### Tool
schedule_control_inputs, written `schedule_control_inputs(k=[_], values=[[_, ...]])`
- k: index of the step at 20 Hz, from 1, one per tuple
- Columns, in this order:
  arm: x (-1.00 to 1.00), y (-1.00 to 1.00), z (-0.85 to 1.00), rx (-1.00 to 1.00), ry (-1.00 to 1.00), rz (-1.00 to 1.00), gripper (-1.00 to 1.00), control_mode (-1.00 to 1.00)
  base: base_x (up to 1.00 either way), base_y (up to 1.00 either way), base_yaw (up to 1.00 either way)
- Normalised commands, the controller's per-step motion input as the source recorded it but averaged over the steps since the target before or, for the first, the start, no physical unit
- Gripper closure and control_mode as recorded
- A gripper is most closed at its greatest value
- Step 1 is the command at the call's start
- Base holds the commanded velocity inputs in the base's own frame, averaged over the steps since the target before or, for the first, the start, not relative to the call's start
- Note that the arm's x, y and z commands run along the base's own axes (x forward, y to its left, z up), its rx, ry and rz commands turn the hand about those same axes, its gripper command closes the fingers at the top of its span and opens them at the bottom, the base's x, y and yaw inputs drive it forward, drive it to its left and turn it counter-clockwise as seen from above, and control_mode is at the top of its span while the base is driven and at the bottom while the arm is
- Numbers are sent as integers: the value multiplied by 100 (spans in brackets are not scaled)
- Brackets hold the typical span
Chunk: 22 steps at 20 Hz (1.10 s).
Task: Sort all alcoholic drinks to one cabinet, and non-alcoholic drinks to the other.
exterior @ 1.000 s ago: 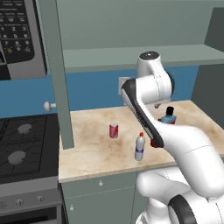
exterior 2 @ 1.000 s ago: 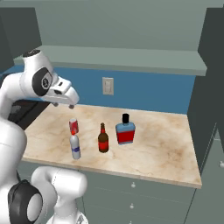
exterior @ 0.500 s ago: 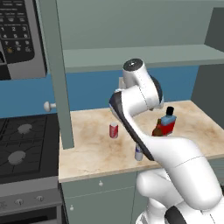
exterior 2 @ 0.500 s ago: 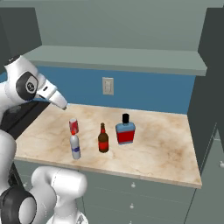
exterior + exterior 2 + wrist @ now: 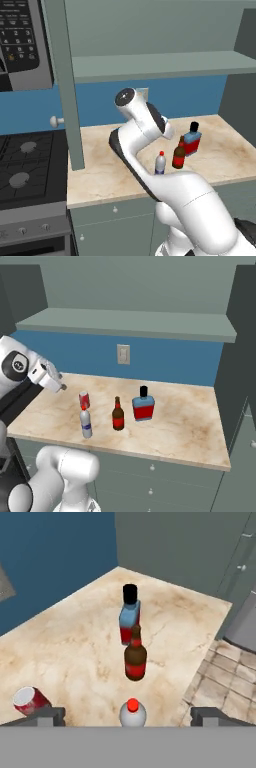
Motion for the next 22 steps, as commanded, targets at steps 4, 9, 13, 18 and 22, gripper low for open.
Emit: schedule_control_inputs(k=[4,9,13,18,22], values=[[0,18,-29,-2,-7,-30,-100,-100,0,0,0],[0,9,-29,-1,-1,-25,-100,-100,0,0,0],[0,3,-36,-1,0,-25,-100,-100,0,0,0],[0,2,-33,-2,0,-24,-100,-100,0,0,0],[0,0,-31,-3,0,-14,-100,-100,0,0,0]])
